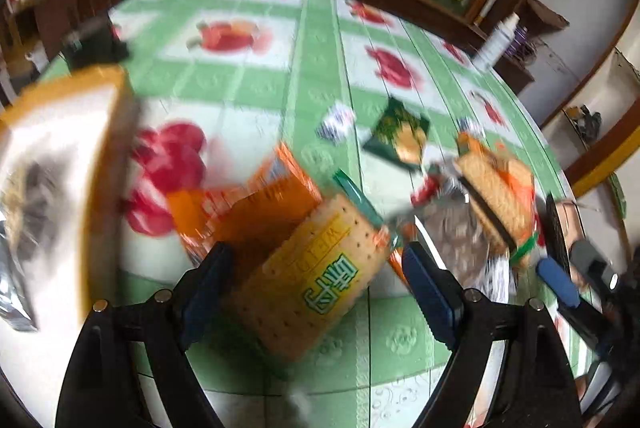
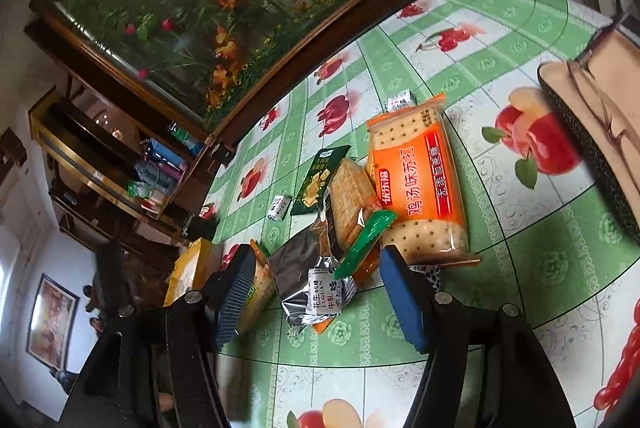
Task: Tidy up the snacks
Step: 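Grasp the WEIDAN cracker pack with the left gripper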
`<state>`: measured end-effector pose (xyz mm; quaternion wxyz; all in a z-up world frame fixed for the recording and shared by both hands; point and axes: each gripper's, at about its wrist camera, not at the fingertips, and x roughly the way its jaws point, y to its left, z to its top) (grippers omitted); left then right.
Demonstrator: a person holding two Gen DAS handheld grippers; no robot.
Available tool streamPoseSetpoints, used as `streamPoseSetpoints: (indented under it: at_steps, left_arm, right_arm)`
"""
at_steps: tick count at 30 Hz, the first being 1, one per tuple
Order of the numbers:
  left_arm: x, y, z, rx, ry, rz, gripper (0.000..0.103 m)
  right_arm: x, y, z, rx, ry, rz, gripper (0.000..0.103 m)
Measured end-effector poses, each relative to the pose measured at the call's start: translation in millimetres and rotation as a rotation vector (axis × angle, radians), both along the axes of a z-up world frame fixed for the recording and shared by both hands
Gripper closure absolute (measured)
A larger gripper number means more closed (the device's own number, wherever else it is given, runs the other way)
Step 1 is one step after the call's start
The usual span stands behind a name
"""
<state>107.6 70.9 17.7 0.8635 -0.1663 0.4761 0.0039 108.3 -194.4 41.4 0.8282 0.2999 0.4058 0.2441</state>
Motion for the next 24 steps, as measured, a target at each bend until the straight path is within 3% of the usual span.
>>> streamPoseSetpoints:
  at_steps: [6, 8, 10, 12, 14, 21, 24]
  left_arm:
    - [-22.1, -31.2, -2.3, 0.054, -0.010, -0.122, 0.018]
    - [-26.0, -42.4, -3.4, 0.100, -0.014, -0.149, 0.018]
    - [-26.8, -53.3, -6.4, 0.196, -0.021, -0.172, 0.018]
    - [-29.4, -55.3, -9.3, 0.255, -0.051, -0.160, 0.026]
    - [-32.9, -53.7, -8.1, 0.292, -0.086, -0.138, 0.054]
    - [-45.6, -35.5, 0.5, 0.169, -0.161, -0.113, 0.057]
    - [-51.3, -32.1, 11.2, 0.184, -0.216, -0.098, 0.057]
  right_arm:
    - [-1.9, 6.2, 1.8, 0.001, 0.001, 0.022, 0.034]
    - [-2.6, 6.5, 3.0, -0.011, -0.006, 0.018, 0.034]
    - [-3.2, 6.9, 2.6, -0.016, -0.007, 0.017, 0.034]
    - [-3.1, 9.7, 2.2, -0.027, -0.011, 0.026, 0.034]
    - [-4.8, 15.8, 4.2, -0.045, -0.025, 0.046, 0.034]
    - [-15.1, 51.1, 17.0, -0.203, -0.144, 0.128, 0.034]
    - [-14.3, 69.8, 17.9, -0.271, -0.184, 0.167, 0.034]
